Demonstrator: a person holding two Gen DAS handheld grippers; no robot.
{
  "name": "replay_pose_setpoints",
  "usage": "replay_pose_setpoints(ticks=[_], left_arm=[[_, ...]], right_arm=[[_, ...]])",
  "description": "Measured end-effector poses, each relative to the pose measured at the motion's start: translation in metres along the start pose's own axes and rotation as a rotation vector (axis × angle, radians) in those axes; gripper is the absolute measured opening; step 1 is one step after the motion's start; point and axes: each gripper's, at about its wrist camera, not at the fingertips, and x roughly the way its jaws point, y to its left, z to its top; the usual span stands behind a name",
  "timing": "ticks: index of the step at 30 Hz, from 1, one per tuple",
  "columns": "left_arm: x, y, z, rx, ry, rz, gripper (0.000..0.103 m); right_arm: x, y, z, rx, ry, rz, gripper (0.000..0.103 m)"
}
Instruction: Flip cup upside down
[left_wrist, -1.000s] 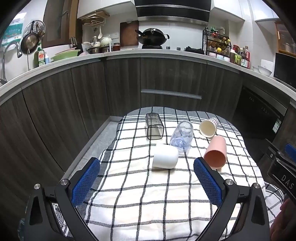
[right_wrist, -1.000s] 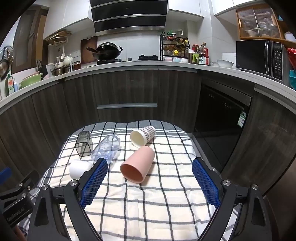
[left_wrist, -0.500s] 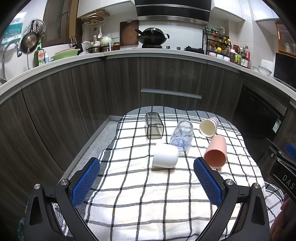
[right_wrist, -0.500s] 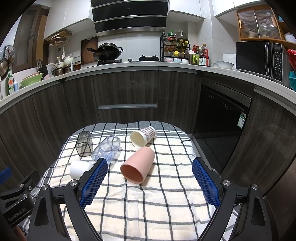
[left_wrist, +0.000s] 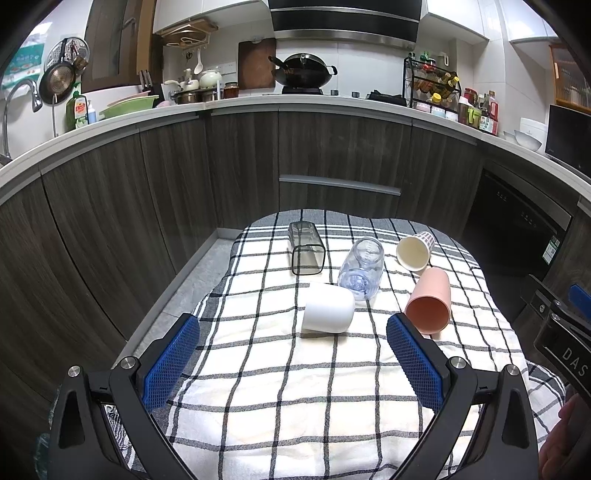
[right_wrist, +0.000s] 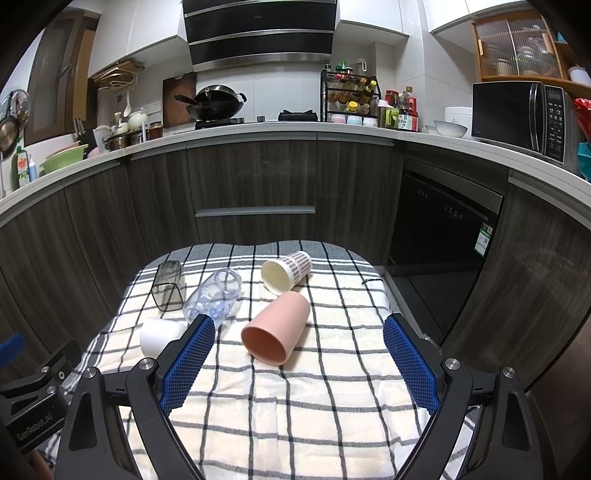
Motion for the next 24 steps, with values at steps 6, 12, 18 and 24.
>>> replay_pose_setpoints(ticks=[6, 12, 18, 24], left_arm=[[0.0001, -0.0004, -0.0003, -0.001, -0.001, -0.002, 0.103], [0.0004, -0.0004, 0.0006, 0.000, 0.001, -0.002, 0.103], [0.0004, -0.0003, 0.0012, -0.001, 0.004, -0.003, 0.103], [0.0006, 0.0005, 0.0010, -0.002, 0.004, -0.003, 0.103]], right_arm=[[0.0008, -0.0006, -0.0011, 0.000, -0.002, -0.001, 0.093], [-0.0004, 0.0007, 0.0001, 0.001, 0.001, 0.000, 0.093], [0.0013, -0.0009, -0.0017, 0.000, 0.000, 0.000, 0.093], [0.0012, -0.0009, -0.0022, 0.001, 0.005, 0.000, 0.093]])
